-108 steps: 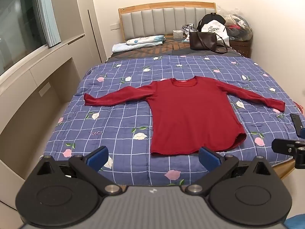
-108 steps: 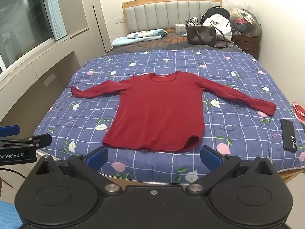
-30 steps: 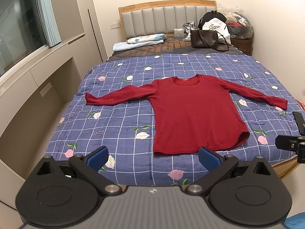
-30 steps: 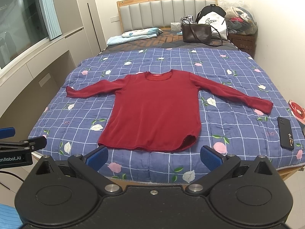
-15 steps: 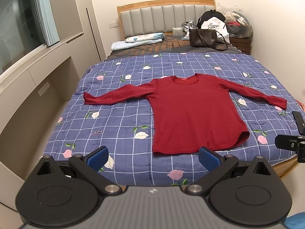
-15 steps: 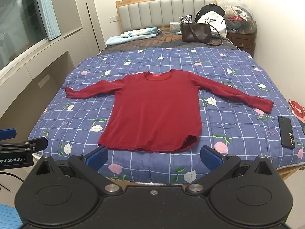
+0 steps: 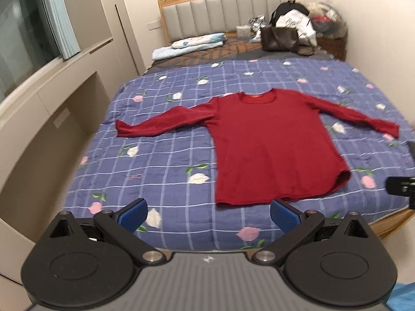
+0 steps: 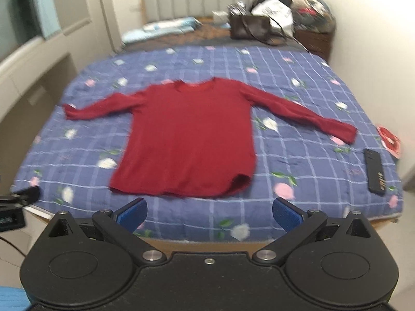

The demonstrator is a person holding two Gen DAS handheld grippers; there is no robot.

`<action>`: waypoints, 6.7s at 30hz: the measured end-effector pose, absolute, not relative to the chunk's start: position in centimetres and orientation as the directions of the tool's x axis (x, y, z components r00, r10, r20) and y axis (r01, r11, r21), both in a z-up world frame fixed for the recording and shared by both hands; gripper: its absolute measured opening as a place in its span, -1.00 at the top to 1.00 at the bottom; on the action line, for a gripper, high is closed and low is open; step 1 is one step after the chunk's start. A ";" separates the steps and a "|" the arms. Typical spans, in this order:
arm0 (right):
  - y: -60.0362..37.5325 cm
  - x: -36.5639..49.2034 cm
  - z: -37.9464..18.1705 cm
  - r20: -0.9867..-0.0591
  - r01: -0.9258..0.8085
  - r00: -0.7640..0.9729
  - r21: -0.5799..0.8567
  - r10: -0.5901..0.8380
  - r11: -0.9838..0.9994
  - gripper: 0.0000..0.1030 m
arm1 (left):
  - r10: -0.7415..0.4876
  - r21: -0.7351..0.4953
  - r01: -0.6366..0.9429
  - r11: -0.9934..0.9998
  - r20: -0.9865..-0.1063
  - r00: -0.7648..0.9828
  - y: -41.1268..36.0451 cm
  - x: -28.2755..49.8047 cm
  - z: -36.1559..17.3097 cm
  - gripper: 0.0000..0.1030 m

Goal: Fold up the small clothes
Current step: 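Move the right gripper down to the cuff of the red shirt sleeve, then grasp the sleeve cuff with the right gripper and lift it, then carry the cuff across the shirt body and lay it down, then open the right gripper, release the sleeve and withdraw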

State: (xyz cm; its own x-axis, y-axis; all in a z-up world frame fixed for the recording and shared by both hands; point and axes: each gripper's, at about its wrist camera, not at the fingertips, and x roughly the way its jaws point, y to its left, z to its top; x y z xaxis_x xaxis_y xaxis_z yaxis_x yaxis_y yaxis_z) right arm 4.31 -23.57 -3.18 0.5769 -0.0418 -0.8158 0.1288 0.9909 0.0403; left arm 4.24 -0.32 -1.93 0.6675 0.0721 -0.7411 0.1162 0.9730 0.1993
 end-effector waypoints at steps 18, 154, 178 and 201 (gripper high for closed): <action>-33.5 15.4 -3.1 -0.808 0.230 0.582 0.053 -0.094 0.972 -0.99 | 0.051 0.189 0.152 0.970 -0.773 0.632 -9.0 16.2 -2.2 -0.99; -22.1 54.1 -20.0 -0.758 -0.207 0.578 0.219 0.300 0.953 0.89 | -0.162 -0.262 -0.153 0.953 -0.866 0.474 -1.2 59.9 -16.9 -0.99; -38.7 50.4 -24.0 -0.861 0.218 0.509 0.154 0.023 0.964 -0.29 | -0.088 -0.099 -0.027 0.995 -0.957 0.276 -7.1 61.6 -26.2 -0.99; -48.4 57.8 -27.2 -0.856 0.217 0.515 0.177 0.041 0.960 0.68 | 0.013 0.010 -0.017 1.000 -0.983 0.183 -10.1 61.9 -30.2 -1.00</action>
State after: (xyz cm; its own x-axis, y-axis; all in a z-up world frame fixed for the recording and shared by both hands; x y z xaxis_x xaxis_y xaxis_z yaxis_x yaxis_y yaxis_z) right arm 57.77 -48.36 -27.15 0.5154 0.0413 -0.8559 0.2167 0.9601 0.1768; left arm 61.93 -10.13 -30.17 0.1833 0.0129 -0.9830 -0.0169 0.9998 0.0100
